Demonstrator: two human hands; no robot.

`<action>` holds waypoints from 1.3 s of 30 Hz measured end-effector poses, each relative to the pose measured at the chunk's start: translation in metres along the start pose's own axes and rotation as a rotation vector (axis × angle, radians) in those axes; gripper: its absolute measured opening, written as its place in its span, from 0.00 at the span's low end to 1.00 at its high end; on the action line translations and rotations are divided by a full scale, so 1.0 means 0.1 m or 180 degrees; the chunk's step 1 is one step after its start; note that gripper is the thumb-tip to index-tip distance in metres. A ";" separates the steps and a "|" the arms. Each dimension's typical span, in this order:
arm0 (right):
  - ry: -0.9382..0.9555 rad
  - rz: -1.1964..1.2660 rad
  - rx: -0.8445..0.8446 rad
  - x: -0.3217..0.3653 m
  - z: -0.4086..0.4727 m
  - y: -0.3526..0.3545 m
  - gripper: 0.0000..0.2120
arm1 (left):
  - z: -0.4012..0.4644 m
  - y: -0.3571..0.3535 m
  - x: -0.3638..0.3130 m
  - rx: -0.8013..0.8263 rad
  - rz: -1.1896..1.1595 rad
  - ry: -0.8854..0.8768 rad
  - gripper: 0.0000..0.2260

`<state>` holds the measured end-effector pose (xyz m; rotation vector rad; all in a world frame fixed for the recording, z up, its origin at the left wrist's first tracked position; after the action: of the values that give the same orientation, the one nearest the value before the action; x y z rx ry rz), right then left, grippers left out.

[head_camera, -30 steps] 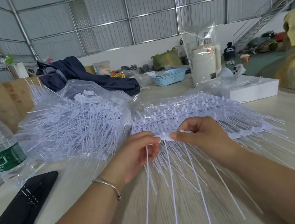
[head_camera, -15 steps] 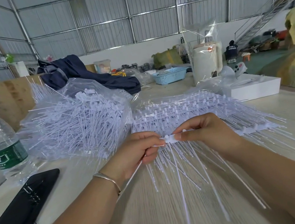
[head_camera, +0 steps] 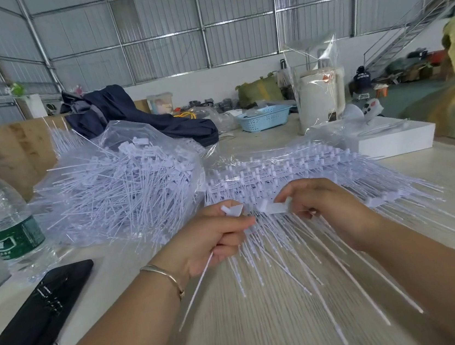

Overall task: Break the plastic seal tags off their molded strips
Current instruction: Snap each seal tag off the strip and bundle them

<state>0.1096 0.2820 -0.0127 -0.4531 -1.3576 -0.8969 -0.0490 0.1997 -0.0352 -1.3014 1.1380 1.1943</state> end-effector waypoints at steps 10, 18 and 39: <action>0.0385 -0.0127 0.0015 0.01 -0.01 -0.06 0.05 | 0.01 -0.06 0.05 -0.0210 0.0016 0.0217 0.19; 0.0443 -0.0328 -0.0123 -0.01 0.02 0.05 0.02 | 0.01 -0.01 0.03 -0.0402 -0.0005 0.0082 0.16; 0.0450 -0.0061 0.0597 0.07 -0.06 -0.17 0.10 | -0.02 -0.28 0.01 0.0282 -0.0489 -0.0193 0.09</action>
<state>0.1004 0.2655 -0.0107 -0.2285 -1.3035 -0.7933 -0.0206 0.2000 -0.0347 -1.2535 1.0171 1.0520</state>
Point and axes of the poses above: each hand's wrist, its own z-axis towards the middle knuckle, its own y-axis out of the back of the hand, x = y × z, the point moved 6 cm from there along z, towards the middle knuckle, and after that the axes turned 3 degrees about -y, right-handed, at the moved point
